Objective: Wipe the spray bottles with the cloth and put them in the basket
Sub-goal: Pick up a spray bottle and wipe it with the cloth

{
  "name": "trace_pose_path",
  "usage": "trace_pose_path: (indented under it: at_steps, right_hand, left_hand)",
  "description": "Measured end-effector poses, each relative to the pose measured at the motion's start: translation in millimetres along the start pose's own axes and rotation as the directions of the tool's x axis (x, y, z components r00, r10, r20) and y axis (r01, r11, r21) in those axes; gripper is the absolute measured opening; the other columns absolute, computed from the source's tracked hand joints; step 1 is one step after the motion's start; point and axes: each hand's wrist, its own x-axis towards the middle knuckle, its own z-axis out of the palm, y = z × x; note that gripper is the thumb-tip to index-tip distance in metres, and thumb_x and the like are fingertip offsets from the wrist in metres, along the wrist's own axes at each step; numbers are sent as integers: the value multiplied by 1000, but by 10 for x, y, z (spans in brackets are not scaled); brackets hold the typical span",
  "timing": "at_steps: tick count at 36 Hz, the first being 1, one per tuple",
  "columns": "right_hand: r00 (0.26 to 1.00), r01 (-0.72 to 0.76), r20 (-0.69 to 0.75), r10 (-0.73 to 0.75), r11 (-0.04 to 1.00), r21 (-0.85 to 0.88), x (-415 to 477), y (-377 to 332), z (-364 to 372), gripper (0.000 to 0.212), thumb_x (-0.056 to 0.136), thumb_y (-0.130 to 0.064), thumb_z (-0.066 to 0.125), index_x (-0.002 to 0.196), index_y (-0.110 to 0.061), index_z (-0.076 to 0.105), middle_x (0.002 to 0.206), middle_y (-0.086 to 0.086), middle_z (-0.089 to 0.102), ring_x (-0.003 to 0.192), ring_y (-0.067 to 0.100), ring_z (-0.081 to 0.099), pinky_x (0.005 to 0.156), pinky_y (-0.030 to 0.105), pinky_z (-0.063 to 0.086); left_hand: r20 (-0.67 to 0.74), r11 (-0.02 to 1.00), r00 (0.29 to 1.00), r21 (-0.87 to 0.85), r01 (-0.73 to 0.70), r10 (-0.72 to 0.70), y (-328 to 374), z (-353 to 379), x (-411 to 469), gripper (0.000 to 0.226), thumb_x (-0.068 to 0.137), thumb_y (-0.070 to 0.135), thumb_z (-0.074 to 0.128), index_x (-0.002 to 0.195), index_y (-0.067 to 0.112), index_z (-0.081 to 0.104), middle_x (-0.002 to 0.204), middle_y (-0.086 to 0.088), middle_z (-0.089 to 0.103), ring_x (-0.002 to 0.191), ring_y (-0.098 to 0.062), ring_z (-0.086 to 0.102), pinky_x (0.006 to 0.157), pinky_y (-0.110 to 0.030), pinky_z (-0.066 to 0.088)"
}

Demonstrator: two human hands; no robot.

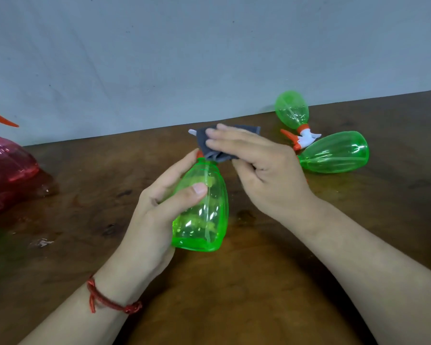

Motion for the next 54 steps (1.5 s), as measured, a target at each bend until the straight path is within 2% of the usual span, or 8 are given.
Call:
trace_pose_path:
  at_steps: [10, 17, 22, 27, 31, 39, 45, 54]
  right_hand:
    - [998, 53, -14, -54, 997, -64, -24, 26, 65, 42, 84, 18, 54, 108, -3, 81, 117, 3, 77, 121, 24, 66, 108, 33, 51]
    - [924, -223, -266, 274, 953, 204, 19, -24, -44, 46, 88, 21, 53, 114, -6, 80, 124, 3, 75, 123, 15, 68, 110, 36, 52]
    - [977, -159, -120, 174, 979, 124, -4, -70, 55, 45, 88, 20, 58, 115, -6, 81, 120, 7, 65, 117, 13, 64, 104, 26, 51]
    - [951, -301, 32, 306, 904, 303, -7, -4, -2, 45, 83, 23, 55, 98, -8, 84, 105, 0, 69, 107, 13, 67, 94, 21, 50]
    - [914, -290, -160, 373, 875, 388, 30, 6, -54, 44, 87, 21, 57, 105, -11, 82, 112, 6, 68, 111, 20, 67, 97, 30, 51]
    - [977, -201, -46, 208, 973, 116, -8, -44, -7, 41, 83, 15, 58, 99, -12, 85, 106, 2, 64, 102, 13, 65, 87, 25, 54]
    - [900, -275, -300, 315, 946, 170, 58, -15, -85, 43, 89, 15, 59, 116, -11, 81, 113, 1, 60, 112, 13, 61, 99, 22, 47]
    - [992, -82, -88, 88, 994, 71, 4, -117, 68, 48, 87, 16, 57, 119, -11, 80, 124, 4, 64, 120, 22, 60, 106, 32, 48]
  left_hand:
    - [-61, 998, 997, -49, -39, 36, 86, -119, 43, 57, 91, 23, 64, 148, 28, 65, 133, -8, 73, 115, -26, 73, 85, -34, 61]
    - [-74, 999, 996, 31, -42, 44, 67, -147, 51, 60, 87, 22, 68, 145, 35, 66, 127, -8, 75, 111, -29, 74, 85, -39, 60]
    - [-23, 999, 999, 28, -37, 38, 27, -109, 31, 65, 84, 22, 72, 147, 34, 65, 124, -7, 75, 106, -27, 74, 84, -37, 59]
    - [-53, 998, 997, 38, -57, 59, 37, -169, 47, 65, 86, 20, 68, 149, 33, 63, 130, -9, 73, 113, -31, 72, 89, -44, 59]
    - [-51, 991, 995, 105, -85, 91, 30, -176, 61, 65, 84, 20, 71, 147, 36, 65, 130, -7, 73, 117, -30, 71, 98, -50, 56]
    - [-23, 986, 996, 140, -87, 91, 1, -167, 38, 67, 83, 18, 74, 148, 31, 64, 131, -7, 74, 117, -26, 72, 96, -42, 57]
    - [-7, 955, 989, 261, -140, 147, 9, -113, 7, 72, 79, 24, 83, 148, 35, 64, 135, -3, 74, 123, -23, 71, 100, -37, 57]
    - [35, 956, 994, 272, -105, 100, -38, -24, -19, 66, 86, 15, 76, 149, 31, 62, 133, 5, 76, 123, -15, 72, 95, -25, 57]
